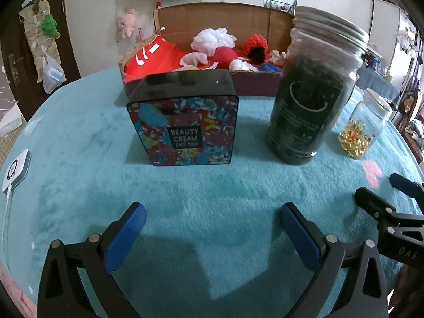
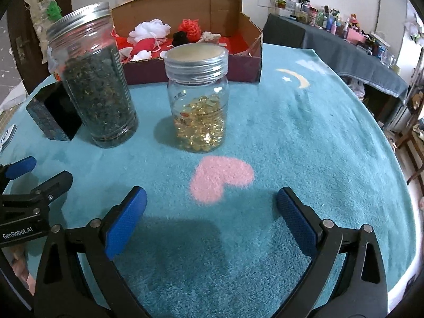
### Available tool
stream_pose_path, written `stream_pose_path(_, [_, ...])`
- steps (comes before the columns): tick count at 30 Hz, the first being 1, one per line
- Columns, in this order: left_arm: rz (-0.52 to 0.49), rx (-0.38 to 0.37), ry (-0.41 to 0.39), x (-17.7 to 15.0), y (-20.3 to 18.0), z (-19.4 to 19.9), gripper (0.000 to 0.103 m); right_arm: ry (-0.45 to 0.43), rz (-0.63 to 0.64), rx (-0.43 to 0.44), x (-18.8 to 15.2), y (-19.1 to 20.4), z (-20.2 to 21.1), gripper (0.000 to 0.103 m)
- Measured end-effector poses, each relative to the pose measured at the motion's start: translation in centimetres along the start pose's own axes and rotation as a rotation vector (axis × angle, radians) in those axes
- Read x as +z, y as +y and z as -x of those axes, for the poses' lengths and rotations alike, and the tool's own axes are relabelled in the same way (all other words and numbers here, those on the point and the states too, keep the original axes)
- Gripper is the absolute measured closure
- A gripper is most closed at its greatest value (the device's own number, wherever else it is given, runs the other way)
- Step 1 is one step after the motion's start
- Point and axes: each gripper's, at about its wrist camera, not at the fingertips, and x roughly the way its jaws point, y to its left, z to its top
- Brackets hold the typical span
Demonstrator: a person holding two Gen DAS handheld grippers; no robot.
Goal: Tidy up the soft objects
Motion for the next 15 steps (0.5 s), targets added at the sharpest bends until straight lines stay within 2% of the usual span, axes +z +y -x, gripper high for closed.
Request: stream_pose_path(15, [0.002, -0.004, -0.005, 0.04, 0.00, -0.07, 0.000, -0.007, -0.014, -0.002, 0.12, -0.17, -0.13, 0.000])
